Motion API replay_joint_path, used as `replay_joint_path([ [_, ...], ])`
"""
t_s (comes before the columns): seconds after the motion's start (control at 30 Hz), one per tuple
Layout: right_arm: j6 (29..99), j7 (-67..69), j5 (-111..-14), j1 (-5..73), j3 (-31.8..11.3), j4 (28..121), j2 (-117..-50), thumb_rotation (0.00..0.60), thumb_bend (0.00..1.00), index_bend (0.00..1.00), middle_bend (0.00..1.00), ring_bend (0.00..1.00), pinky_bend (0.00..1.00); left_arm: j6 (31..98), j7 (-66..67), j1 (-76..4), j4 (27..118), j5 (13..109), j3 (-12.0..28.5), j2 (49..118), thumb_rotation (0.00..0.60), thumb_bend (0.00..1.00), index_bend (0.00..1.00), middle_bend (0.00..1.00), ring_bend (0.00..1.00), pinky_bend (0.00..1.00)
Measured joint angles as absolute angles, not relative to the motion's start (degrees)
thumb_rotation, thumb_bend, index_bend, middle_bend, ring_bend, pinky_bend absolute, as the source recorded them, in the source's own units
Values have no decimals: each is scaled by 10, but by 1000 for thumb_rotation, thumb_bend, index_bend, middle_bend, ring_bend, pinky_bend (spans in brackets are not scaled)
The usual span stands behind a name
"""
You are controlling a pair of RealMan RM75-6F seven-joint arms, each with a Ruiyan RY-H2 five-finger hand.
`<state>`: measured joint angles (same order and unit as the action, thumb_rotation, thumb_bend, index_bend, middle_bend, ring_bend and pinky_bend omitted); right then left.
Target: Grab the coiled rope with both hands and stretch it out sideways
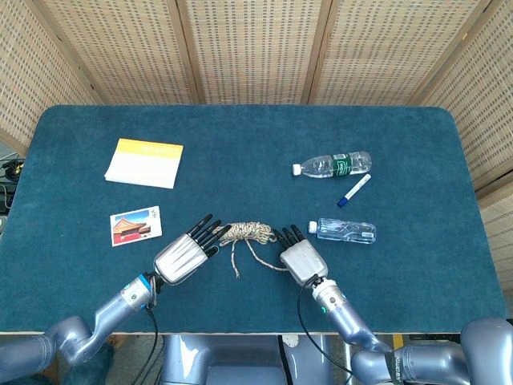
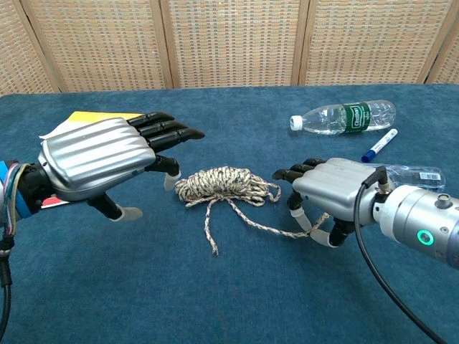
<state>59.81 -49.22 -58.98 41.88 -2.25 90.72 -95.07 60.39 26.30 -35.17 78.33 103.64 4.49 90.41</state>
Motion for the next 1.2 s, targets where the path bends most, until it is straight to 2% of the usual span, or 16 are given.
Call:
replay_joint_path([
  [0.47, 599, -498, -577, 423, -26, 909, -953, 600, 425, 594, 0, 0, 0, 575, 229, -403, 733, 1038, 25, 958, 600, 304, 496, 0, 0, 0],
  [1.2, 580, -475, -579, 431, -24, 901, -938, 600, 428, 598, 0, 0, 0, 566, 186, -473, 614, 1061, -11, 1014, 600, 319, 496, 0, 0, 0],
])
